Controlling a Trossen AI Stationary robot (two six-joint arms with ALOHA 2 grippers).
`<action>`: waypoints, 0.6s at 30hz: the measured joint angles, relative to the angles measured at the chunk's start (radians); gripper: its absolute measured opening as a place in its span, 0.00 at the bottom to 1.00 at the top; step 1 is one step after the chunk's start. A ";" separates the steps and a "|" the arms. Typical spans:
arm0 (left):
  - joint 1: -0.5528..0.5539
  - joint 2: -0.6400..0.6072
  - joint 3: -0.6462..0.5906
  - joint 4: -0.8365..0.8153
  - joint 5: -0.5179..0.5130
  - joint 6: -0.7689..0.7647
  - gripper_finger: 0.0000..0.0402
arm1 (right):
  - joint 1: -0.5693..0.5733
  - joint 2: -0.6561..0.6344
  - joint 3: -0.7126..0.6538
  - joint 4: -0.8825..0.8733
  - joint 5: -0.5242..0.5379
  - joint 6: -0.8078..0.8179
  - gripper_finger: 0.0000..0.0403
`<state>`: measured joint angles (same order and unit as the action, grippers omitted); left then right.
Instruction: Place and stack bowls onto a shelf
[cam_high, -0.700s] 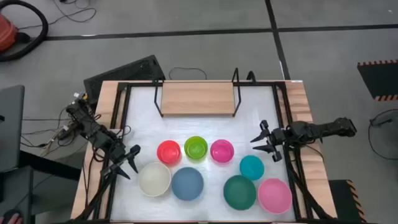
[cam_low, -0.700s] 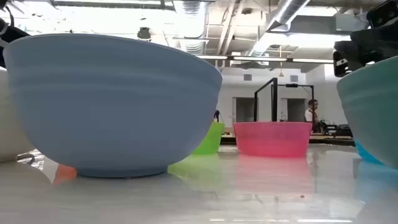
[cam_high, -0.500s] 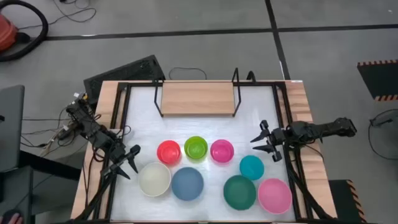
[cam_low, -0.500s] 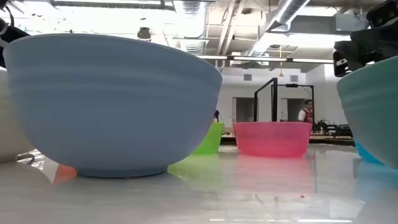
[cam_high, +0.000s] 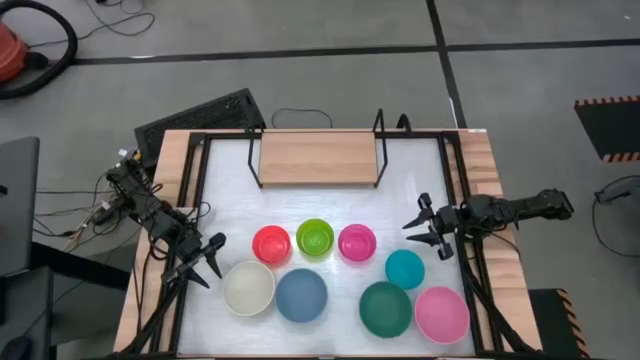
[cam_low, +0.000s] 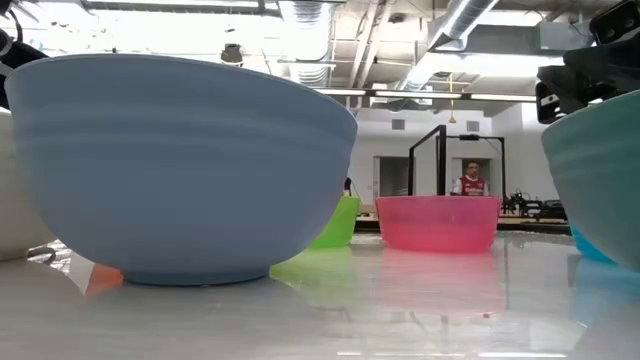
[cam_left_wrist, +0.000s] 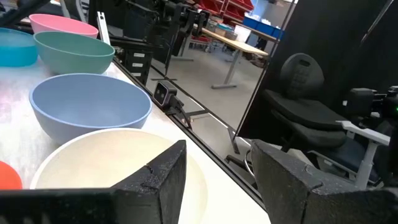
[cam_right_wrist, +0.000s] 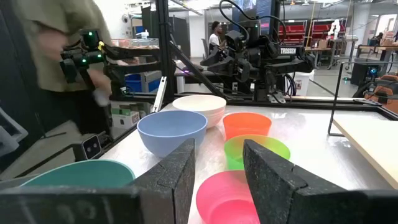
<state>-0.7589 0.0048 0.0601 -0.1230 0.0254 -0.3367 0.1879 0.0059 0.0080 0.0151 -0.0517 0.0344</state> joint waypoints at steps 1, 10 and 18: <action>0.000 0.000 0.000 0.000 0.000 0.000 0.41 | 0.000 0.000 0.000 0.000 0.000 0.000 0.40; 0.000 0.000 0.000 0.000 0.000 0.000 0.41 | 0.000 0.000 0.000 0.000 0.000 0.000 0.40; 0.000 0.000 -0.001 0.005 -0.035 -0.026 0.41 | 0.000 0.000 0.000 0.000 0.000 0.000 0.40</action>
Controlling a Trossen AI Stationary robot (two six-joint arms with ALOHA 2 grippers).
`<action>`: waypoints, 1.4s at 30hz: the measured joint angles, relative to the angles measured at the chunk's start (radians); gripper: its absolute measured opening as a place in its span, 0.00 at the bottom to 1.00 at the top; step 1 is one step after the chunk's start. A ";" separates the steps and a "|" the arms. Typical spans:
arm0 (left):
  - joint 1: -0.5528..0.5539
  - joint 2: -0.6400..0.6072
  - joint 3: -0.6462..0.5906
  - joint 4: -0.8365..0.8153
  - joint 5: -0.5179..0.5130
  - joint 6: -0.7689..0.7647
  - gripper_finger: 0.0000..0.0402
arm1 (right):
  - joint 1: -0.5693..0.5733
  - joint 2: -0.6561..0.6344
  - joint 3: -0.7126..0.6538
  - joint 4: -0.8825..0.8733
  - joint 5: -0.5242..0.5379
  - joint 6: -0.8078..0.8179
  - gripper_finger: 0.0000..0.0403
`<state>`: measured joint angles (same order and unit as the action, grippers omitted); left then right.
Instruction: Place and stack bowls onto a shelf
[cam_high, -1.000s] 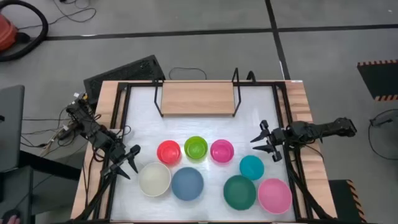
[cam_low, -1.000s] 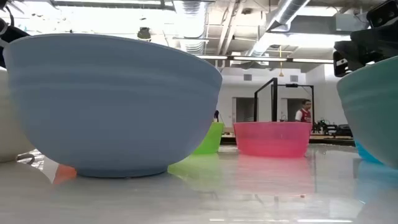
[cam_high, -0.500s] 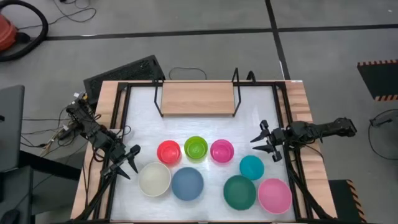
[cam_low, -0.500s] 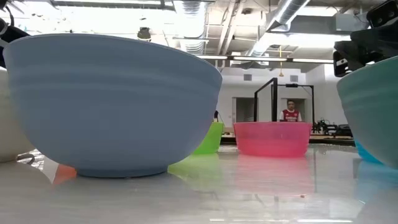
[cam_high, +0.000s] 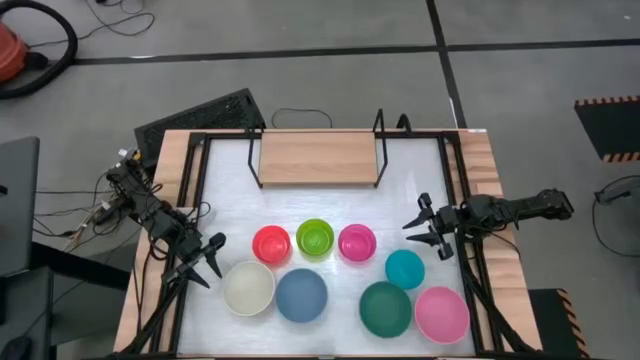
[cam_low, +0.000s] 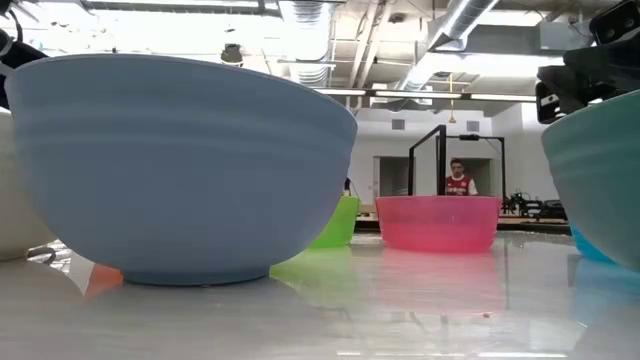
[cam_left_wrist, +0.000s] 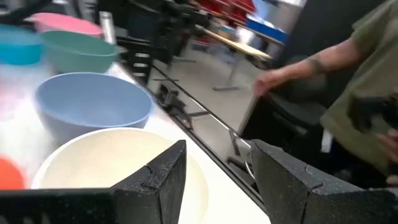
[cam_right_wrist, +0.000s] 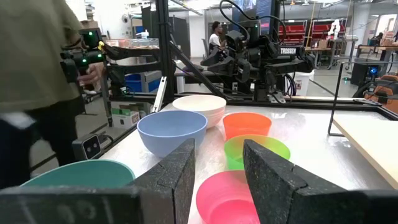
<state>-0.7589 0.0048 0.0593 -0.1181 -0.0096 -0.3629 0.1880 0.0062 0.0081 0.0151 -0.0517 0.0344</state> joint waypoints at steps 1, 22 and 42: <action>0.000 0.000 0.000 0.002 -0.044 -0.026 0.41 | 0.000 0.000 0.000 0.000 0.000 0.000 0.40; 0.002 0.006 -0.001 0.104 -0.988 -0.472 0.41 | -0.006 -0.003 0.000 0.114 0.103 0.218 0.40; 0.003 0.006 0.005 0.598 -1.074 -0.358 0.41 | -0.008 0.000 0.000 0.382 0.506 0.662 0.40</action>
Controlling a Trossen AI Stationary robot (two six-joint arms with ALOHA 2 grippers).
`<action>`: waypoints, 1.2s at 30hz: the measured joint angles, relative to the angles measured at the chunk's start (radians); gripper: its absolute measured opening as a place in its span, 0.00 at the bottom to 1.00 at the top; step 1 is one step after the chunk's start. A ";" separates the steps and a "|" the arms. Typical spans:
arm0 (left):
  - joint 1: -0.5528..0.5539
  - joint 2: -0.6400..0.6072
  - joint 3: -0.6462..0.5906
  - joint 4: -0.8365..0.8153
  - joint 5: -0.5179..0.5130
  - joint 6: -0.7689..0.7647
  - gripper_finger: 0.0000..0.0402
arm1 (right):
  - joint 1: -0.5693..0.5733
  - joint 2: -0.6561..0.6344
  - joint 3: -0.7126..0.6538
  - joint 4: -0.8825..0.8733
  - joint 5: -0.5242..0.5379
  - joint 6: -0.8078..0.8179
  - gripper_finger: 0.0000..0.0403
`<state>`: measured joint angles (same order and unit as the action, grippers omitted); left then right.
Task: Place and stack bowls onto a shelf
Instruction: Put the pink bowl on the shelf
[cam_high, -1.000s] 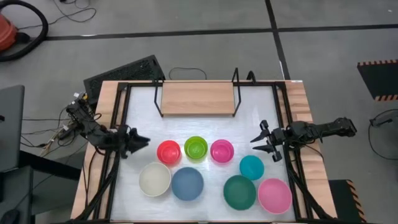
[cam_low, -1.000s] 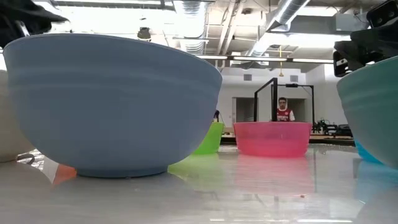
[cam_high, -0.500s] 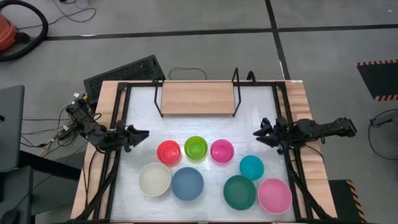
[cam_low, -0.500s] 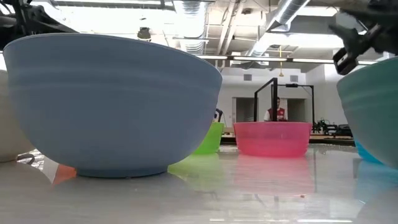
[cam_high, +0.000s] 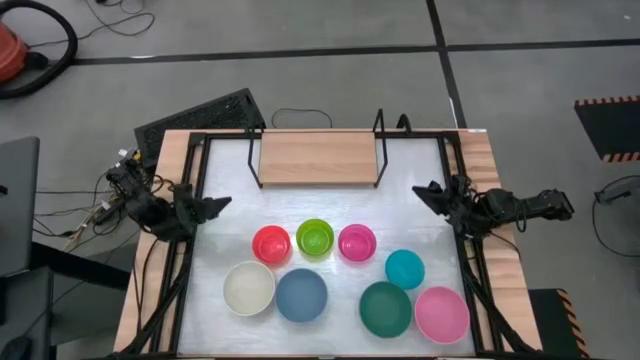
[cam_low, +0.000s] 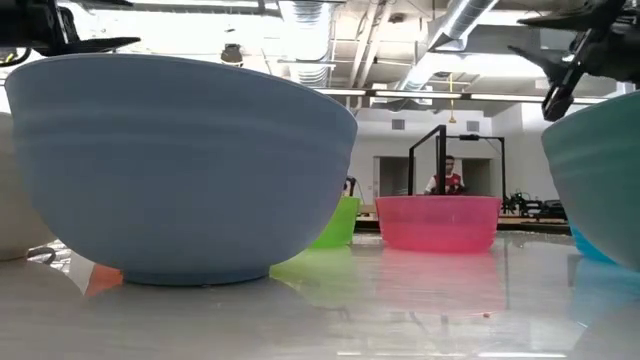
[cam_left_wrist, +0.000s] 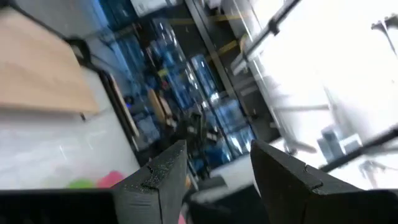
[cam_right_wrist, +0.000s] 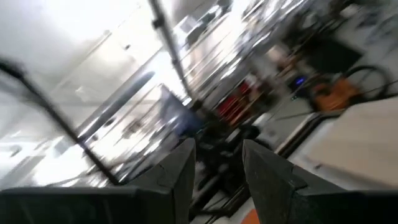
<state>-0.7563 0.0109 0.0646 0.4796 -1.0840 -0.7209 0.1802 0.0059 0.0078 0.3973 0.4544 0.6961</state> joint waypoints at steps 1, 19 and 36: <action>0.000 0.000 0.006 0.007 -0.021 0.026 0.41 | 0.000 0.000 0.000 0.000 0.031 -0.007 0.40; 0.001 0.155 0.276 0.006 -0.077 0.416 0.61 | 0.001 0.056 0.359 -0.052 0.066 -0.311 0.40; 0.000 0.412 0.818 -0.589 0.122 0.405 0.71 | 0.002 0.680 1.168 -1.110 0.196 -0.231 0.66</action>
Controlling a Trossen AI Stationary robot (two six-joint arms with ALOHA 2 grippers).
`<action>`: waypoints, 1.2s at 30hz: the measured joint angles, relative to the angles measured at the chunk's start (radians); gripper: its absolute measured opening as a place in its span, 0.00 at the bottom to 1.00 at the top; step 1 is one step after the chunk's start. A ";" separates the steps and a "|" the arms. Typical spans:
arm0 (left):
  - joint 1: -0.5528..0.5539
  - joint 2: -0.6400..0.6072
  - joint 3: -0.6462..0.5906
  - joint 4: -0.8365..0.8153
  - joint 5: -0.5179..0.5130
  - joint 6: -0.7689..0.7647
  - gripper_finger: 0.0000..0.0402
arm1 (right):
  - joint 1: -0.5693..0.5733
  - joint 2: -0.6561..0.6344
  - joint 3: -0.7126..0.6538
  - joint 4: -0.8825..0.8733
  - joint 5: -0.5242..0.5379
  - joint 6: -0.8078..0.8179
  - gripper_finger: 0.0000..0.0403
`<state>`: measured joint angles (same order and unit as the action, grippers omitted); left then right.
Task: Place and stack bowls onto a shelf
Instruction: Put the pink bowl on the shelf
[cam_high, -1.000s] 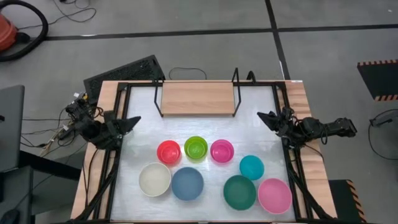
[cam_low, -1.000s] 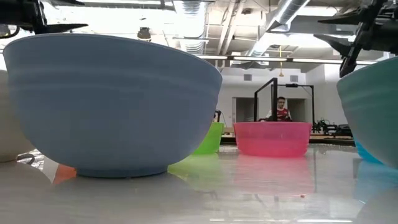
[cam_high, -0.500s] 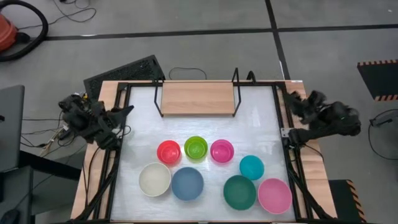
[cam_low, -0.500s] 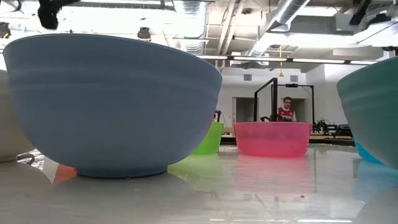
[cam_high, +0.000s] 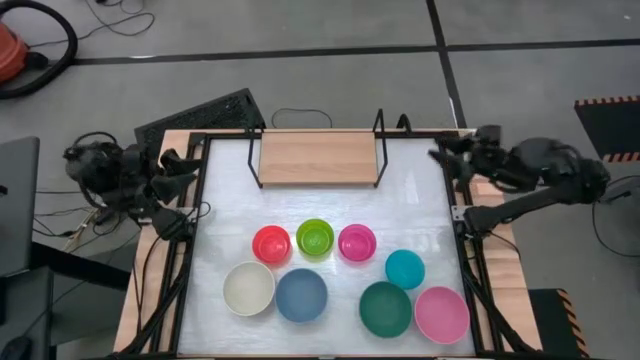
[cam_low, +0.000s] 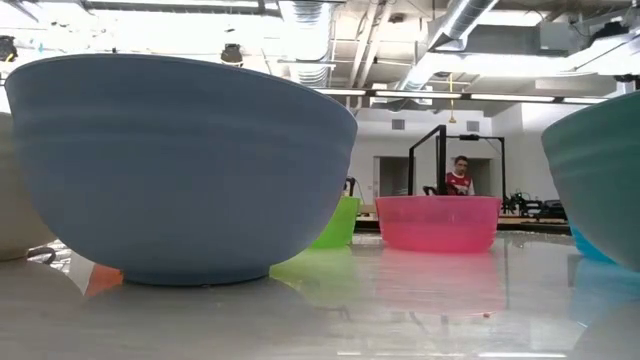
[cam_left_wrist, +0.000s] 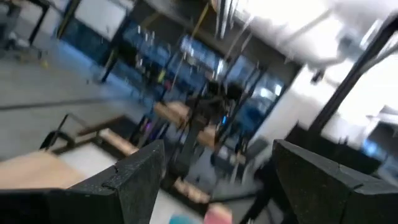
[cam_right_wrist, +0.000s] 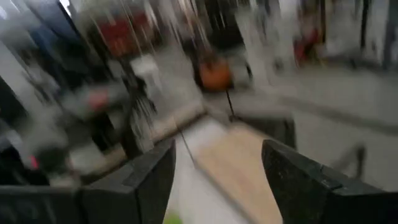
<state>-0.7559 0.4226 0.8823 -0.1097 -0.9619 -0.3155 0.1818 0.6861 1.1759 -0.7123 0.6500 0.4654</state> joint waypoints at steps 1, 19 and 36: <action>0.000 0.013 0.030 -0.071 0.007 -0.037 0.71 | 0.000 0.034 0.030 -0.083 -0.012 0.047 0.66; 0.000 0.056 0.117 -0.293 0.015 -0.179 0.71 | 0.104 0.607 0.089 -0.710 -0.678 0.413 0.66; 0.000 0.055 0.117 -0.301 0.014 -0.176 0.71 | 0.618 0.519 -0.114 -0.514 -0.784 0.902 0.66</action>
<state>-0.7559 0.4778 0.9989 -0.4110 -0.9482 -0.4919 0.7996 1.2053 1.0614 -1.2260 -0.1343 1.3672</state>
